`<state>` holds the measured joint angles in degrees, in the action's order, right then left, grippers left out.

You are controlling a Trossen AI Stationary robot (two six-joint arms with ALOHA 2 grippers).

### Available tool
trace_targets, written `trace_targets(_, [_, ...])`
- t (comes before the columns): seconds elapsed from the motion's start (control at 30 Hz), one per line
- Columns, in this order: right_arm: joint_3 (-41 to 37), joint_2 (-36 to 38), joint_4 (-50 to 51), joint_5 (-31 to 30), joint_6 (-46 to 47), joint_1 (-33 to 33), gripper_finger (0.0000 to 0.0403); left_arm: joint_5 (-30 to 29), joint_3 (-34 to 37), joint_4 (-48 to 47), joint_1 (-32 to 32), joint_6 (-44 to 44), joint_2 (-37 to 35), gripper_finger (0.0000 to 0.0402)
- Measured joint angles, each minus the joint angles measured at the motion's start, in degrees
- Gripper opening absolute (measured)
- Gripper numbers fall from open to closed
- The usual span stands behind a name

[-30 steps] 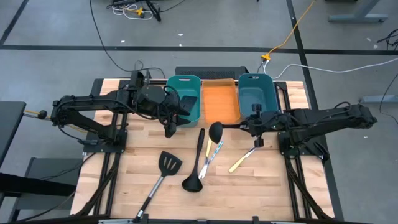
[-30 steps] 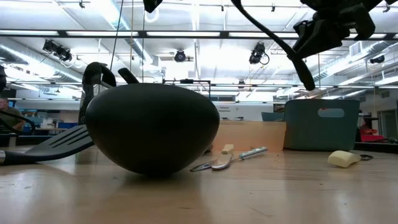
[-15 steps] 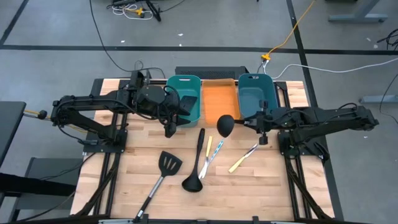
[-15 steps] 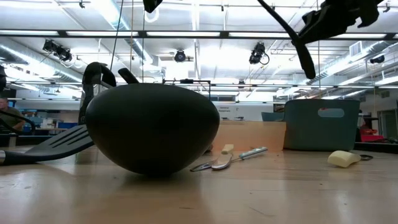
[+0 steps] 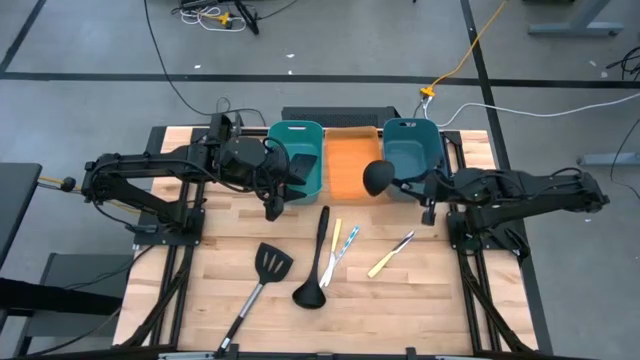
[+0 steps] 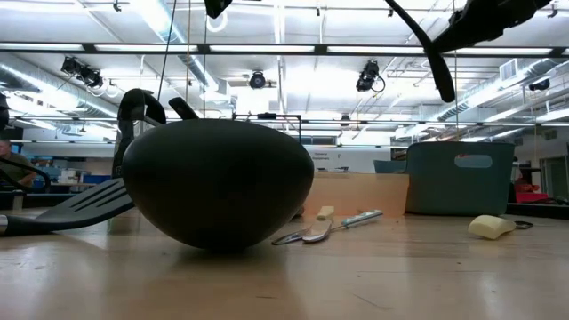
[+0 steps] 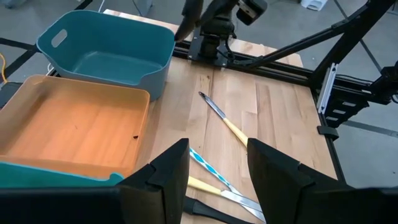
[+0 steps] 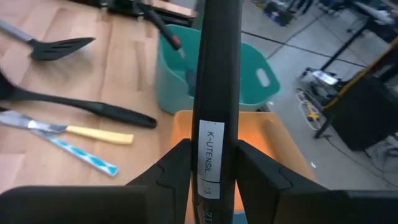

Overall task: Pick & Place Kitchen Items
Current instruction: Put the right black ladle into the blue bin

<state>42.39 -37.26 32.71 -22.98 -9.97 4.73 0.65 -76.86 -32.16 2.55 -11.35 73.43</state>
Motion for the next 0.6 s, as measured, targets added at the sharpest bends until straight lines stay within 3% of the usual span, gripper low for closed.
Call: trace_targets(0.6, [0.0,0.7,6.9,-0.6,11.0,-4.5,0.0114,0.0,0.0,0.0,0.0,-0.4,0.0,0.0167])
